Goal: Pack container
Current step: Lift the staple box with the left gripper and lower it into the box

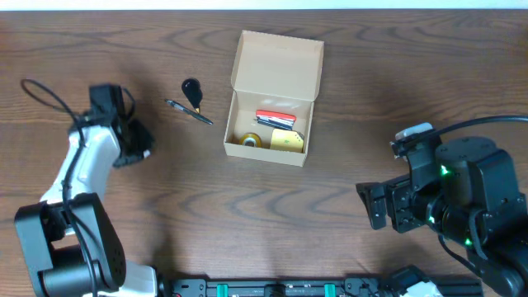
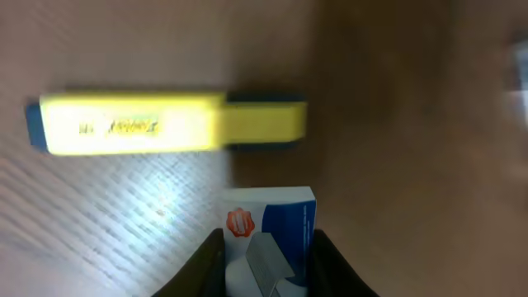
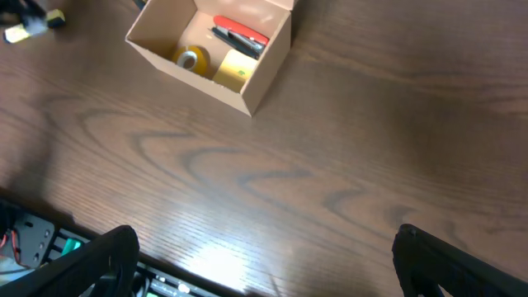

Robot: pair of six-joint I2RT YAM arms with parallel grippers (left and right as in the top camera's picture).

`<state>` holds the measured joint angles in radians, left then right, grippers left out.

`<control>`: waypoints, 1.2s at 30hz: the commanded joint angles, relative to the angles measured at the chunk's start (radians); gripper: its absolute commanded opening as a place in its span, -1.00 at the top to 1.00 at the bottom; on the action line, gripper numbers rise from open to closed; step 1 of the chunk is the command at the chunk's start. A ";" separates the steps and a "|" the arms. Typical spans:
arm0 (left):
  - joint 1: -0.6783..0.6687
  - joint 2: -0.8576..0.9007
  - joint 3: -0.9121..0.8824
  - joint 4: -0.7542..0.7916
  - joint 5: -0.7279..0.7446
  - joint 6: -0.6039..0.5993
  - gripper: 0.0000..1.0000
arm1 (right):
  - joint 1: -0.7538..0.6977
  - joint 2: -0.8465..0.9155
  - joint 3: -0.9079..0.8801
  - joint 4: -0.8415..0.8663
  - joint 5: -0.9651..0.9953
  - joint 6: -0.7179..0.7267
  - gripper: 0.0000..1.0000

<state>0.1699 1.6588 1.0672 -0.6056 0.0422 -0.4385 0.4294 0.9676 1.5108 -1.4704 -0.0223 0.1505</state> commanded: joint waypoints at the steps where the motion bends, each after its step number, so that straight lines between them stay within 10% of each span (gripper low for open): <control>1: -0.046 -0.018 0.145 -0.043 0.014 0.055 0.88 | -0.007 -0.001 0.013 -0.001 0.011 -0.010 -0.99; 24: -0.502 -0.010 0.441 0.041 0.021 0.154 0.88 | -0.007 -0.001 0.013 -0.001 0.011 -0.010 -0.99; 36: -0.598 0.066 0.440 0.007 -0.076 -0.320 0.88 | -0.007 -0.001 0.013 -0.001 0.011 -0.010 -0.98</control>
<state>-0.3992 1.6775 1.4910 -0.5976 -0.0101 -0.5858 0.4294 0.9676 1.5108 -1.4700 -0.0219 0.1505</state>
